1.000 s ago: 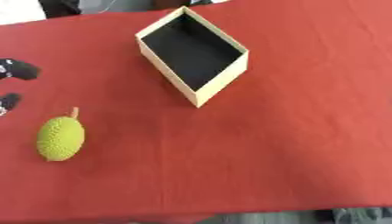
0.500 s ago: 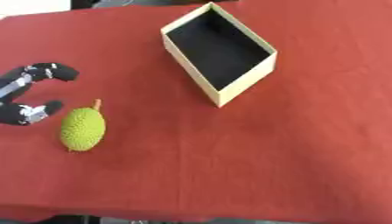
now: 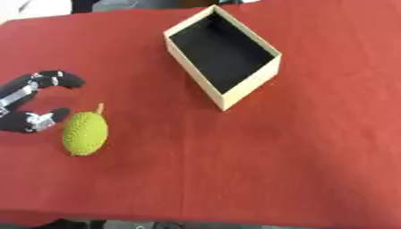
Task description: Pick up objects on the table and place them in the box.
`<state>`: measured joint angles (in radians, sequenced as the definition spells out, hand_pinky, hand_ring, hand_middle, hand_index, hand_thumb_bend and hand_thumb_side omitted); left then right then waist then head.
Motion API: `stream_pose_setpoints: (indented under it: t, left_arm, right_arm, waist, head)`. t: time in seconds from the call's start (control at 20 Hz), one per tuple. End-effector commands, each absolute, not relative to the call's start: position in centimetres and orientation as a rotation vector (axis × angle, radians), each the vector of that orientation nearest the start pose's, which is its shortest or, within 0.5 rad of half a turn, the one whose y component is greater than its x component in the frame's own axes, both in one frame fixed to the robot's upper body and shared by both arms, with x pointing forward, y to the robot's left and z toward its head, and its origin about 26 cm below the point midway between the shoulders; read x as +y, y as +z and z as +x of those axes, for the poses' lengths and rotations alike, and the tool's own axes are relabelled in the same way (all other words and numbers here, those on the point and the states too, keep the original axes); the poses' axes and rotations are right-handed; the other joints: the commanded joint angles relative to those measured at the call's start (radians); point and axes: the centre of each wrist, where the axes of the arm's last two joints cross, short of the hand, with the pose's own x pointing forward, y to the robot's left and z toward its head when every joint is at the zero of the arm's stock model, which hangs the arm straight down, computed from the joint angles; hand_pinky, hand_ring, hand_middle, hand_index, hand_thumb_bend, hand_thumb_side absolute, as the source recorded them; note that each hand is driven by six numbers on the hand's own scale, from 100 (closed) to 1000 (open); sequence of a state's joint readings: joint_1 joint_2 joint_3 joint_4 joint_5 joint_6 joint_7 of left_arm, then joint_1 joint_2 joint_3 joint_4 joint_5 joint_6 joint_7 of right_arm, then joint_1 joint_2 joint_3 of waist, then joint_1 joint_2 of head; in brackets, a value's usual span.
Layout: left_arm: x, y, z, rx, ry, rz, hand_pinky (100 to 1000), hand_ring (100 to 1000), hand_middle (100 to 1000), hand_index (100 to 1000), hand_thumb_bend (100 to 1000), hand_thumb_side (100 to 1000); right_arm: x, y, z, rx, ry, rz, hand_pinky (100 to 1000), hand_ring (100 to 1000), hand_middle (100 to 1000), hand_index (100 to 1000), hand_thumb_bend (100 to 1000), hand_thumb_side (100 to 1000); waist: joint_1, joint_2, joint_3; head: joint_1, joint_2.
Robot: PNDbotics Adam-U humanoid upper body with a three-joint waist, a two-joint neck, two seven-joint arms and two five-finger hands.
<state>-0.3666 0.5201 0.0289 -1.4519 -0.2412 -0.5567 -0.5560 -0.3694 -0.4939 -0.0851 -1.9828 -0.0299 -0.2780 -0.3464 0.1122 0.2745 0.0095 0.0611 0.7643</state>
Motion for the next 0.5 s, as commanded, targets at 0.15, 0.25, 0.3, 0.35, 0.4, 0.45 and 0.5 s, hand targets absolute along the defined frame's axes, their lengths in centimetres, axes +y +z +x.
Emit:
stream_pose_setpoints:
  t: [0.15,0.25,0.3,0.35,0.4,0.45,0.5]
  left_arm:
    - [36.6,14.2,35.9,-1.854,-1.959,0.202,838,837,820,858,374,855]
    - [36.6,14.8,35.8,-1.845,-1.980,0.235,845,849,831,867,399,880]
    - [36.6,15.2,35.7,-1.842,-1.992,0.258,845,850,832,867,400,883]
    - [36.5,15.3,35.7,-1.839,-2.000,0.276,845,850,832,867,400,883]
    - [36.5,15.4,35.6,-1.832,-2.006,0.294,846,853,836,871,426,848]
    - [36.4,15.4,35.7,-1.829,-2.009,0.311,845,852,836,872,449,809]
    - [36.2,15.2,35.7,-1.827,-2.008,0.323,845,852,836,872,449,806]
  right_arm:
    - [-29.9,25.1,29.9,3.501,-0.118,0.530,825,780,528,751,100,661]
    - [-29.9,25.1,29.9,3.501,-0.121,0.531,825,780,528,751,100,661]
    - [-29.9,25.1,29.9,3.501,-0.122,0.531,825,780,528,751,100,661]
    - [-30.0,25.1,29.9,3.501,-0.123,0.532,825,780,528,751,100,661]
    - [-30.0,25.1,29.9,3.501,-0.125,0.532,825,780,528,751,100,662]
    - [-30.0,25.1,29.9,3.503,-0.129,0.534,825,780,527,751,100,664]
    - [-30.0,25.0,29.9,3.504,-0.133,0.535,825,780,527,751,100,665]
  waist:
    - [-0.003,-0.023,0.004]
    - [-0.001,-0.024,0.004]
    - [0.000,-0.024,0.004]
    - [0.001,-0.025,0.004]
    - [0.003,-0.026,0.005]
    - [0.005,-0.027,0.005]
    - [0.008,-0.029,0.006]
  head:
    - [-0.017,0.006]
    - [-0.025,0.006]
    - [-0.029,0.006]
    - [-0.031,0.006]
    - [-0.034,0.006]
    - [-0.038,0.006]
    - [-0.041,0.006]
